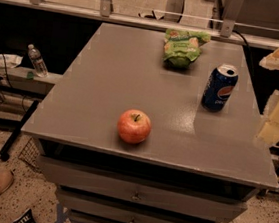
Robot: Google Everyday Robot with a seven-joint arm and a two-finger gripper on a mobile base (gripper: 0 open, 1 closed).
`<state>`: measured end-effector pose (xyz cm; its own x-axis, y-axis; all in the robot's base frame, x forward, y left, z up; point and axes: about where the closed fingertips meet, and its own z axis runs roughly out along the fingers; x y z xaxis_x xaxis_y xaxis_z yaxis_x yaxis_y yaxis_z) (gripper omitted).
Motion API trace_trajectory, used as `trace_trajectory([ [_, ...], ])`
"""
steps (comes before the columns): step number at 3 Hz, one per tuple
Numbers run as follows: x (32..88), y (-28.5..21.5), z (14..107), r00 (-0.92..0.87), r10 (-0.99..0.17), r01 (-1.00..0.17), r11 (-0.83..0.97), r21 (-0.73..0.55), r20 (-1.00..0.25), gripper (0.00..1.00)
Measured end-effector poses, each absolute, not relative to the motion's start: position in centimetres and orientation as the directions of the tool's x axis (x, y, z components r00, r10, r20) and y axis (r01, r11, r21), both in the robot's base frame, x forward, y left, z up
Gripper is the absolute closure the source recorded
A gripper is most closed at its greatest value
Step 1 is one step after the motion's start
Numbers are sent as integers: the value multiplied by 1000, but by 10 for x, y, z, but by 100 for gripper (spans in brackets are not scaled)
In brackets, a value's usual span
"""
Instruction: Move apple near pepsi can
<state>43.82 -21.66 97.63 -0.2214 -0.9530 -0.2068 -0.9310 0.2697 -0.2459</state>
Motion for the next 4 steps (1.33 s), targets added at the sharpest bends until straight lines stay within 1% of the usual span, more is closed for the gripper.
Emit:
trace_trajectory([
  [1, 438, -217, 976, -221, -953, -931, 270, -246, -207, 0],
  [2, 432, -213, 972, -218, -935, -928, 287, -239, -279, 0],
  [3, 419, -199, 957, -201, -885, -922, 316, -224, -420, 0],
  [4, 410, -180, 939, -174, -808, -911, 349, -218, -563, 0],
])
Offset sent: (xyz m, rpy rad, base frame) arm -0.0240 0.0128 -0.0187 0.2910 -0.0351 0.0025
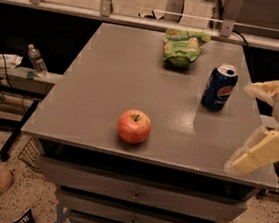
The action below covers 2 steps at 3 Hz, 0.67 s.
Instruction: Move apple near pepsi can
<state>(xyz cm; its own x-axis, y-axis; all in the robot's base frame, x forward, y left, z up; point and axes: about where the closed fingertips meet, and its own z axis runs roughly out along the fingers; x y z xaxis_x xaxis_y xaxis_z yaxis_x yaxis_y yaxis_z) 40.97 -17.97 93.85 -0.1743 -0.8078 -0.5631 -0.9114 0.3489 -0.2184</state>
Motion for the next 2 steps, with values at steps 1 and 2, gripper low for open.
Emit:
trace_trajectory([
  [1, 410, -168, 946, -168, -769, -907, 365, -208, -617, 0],
  [2, 410, -168, 946, -168, -769, -907, 365, -208, -617, 0],
])
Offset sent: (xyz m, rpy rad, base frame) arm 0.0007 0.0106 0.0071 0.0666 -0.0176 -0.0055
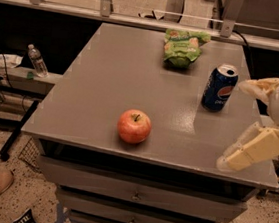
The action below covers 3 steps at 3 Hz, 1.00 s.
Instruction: Move apple near pepsi can
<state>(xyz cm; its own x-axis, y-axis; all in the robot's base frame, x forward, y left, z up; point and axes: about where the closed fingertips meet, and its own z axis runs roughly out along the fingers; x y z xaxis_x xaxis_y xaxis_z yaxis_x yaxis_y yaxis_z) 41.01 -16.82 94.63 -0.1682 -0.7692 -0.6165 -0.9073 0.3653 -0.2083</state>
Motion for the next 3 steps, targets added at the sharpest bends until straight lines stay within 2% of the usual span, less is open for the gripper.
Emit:
trace_trajectory([
  [1, 409, -156, 944, -169, -725, -898, 392, -199, -668, 0],
  [3, 402, -102, 928, -184, -521, -829, 537, -152, -834, 0],
])
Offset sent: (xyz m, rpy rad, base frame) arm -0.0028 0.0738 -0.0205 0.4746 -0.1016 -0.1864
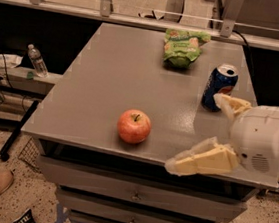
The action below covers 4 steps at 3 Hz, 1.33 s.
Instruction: Move apple near pepsi can
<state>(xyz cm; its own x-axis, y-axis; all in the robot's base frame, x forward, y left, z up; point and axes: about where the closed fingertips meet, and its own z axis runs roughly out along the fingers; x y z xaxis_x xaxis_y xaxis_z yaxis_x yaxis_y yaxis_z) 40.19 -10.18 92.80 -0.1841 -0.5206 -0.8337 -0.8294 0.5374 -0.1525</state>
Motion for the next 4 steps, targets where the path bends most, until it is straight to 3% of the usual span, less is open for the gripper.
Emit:
trace_trajectory([
  [2, 414, -43, 899, -227, -388, -782, 619, -71, -893, 0],
  [4, 443, -21, 858, -274, -326, -742, 670, -17, -905, 0],
])
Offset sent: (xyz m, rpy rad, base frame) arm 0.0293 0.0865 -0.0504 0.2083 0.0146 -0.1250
